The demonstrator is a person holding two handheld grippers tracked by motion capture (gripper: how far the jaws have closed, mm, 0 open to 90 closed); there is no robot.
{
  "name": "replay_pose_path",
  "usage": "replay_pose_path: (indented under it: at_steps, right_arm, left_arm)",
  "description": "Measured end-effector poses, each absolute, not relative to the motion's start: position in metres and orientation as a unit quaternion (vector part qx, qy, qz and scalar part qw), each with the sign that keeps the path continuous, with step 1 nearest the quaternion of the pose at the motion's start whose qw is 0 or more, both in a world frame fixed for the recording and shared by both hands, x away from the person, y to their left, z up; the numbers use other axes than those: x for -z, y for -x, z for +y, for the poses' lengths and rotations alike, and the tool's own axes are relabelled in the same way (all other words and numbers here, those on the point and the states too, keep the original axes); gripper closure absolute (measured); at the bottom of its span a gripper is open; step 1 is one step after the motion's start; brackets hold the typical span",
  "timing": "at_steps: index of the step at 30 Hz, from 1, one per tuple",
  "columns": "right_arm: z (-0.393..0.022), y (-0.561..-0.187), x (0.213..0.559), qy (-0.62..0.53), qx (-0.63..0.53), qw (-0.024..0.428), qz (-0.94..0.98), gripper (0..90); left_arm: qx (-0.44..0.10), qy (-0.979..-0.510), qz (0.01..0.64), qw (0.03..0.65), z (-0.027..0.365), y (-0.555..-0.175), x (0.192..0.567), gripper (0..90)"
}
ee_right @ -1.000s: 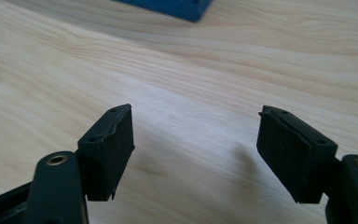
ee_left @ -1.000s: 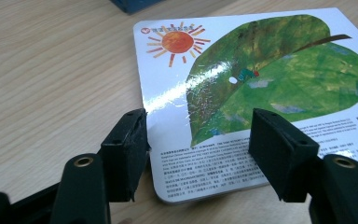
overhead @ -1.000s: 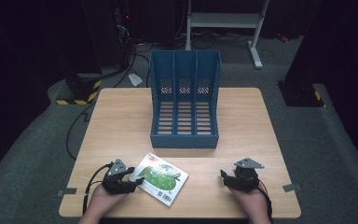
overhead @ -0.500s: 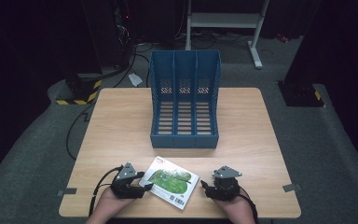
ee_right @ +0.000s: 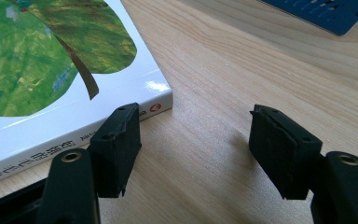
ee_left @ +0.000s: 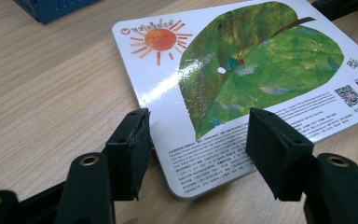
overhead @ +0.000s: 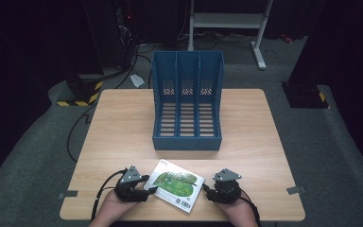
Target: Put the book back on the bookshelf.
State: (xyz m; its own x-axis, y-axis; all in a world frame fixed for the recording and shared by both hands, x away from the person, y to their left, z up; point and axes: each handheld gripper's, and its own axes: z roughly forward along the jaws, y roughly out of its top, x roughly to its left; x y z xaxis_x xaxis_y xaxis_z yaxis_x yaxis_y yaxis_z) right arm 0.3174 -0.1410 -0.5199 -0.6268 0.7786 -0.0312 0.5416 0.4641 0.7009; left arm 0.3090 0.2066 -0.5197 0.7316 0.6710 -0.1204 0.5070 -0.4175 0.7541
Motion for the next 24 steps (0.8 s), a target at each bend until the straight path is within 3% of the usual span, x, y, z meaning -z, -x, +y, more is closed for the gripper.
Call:
replay_pose_path:
  at_steps: [19, 24]
  right_arm:
    - [-0.139, -0.369, 0.517, -0.445, -0.318, 0.195, 0.814, 45.0]
    - [-0.139, -0.38, 0.516, -0.45, -0.311, 0.198, 0.814, 42.3]
  left_arm:
    - [-0.129, -0.83, 0.348, 0.416, 0.185, -0.306, 0.521, 49.6]
    - [-0.133, -0.832, 0.343, 0.416, 0.184, -0.306, 0.521, 49.6]
